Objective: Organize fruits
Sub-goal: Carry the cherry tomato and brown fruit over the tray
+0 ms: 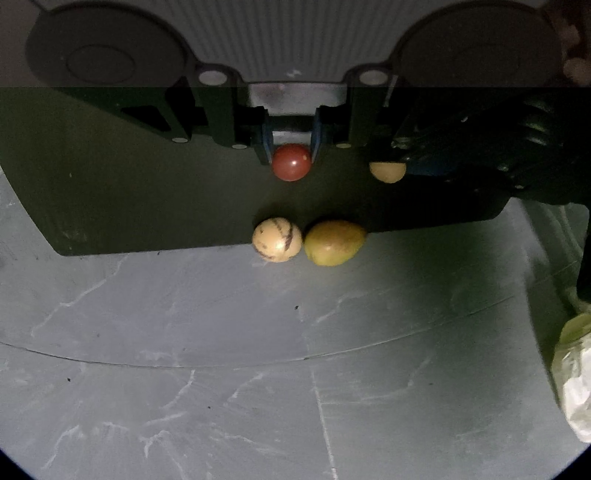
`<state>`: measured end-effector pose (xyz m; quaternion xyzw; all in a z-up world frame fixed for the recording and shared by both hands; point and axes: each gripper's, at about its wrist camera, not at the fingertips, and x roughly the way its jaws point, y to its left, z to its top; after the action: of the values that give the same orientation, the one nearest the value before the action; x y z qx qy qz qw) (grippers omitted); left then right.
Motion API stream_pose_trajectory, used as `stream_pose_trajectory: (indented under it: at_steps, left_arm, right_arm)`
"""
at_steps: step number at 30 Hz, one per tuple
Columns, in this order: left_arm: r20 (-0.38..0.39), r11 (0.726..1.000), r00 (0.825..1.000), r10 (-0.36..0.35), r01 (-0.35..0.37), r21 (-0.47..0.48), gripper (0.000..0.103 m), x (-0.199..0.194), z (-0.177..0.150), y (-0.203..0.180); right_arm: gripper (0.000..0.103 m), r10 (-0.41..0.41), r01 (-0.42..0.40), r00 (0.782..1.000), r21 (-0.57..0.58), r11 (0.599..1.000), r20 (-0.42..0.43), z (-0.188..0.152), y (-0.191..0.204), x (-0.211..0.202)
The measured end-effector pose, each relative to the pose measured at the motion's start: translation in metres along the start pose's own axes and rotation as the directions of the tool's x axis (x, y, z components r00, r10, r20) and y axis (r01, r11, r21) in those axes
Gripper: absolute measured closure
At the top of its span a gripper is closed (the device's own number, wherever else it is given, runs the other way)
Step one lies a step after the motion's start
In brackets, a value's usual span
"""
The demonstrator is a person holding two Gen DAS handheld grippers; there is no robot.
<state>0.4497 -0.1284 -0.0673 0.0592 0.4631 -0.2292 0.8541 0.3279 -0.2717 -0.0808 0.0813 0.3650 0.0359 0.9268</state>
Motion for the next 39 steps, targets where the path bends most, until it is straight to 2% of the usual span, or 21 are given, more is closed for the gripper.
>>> stream_pose_trajectory:
  at_steps: [17, 27, 39]
  left_arm:
    - [-0.030, 0.997, 0.998, -0.055, 0.057, 0.051, 0.072, -0.043, -0.049, 0.008]
    - [-0.045, 0.993, 0.997, -0.067, 0.071, 0.090, 0.072, -0.052, -0.061, -0.002]
    - [-0.067, 0.992, 0.996, -0.054, 0.061, 0.112, 0.072, -0.053, -0.069, -0.021]
  right_arm:
    - [0.079, -0.015, 0.016, 0.999, 0.024, 1.000, -0.044, -0.050, 0.045, -0.045]
    - [0.079, -0.035, 0.038, 0.995, 0.031, 0.999, -0.090, -0.074, 0.047, -0.050]
    - [0.079, -0.020, 0.025, 0.994, 0.049, 0.998, -0.104, -0.086, 0.040, -0.057]
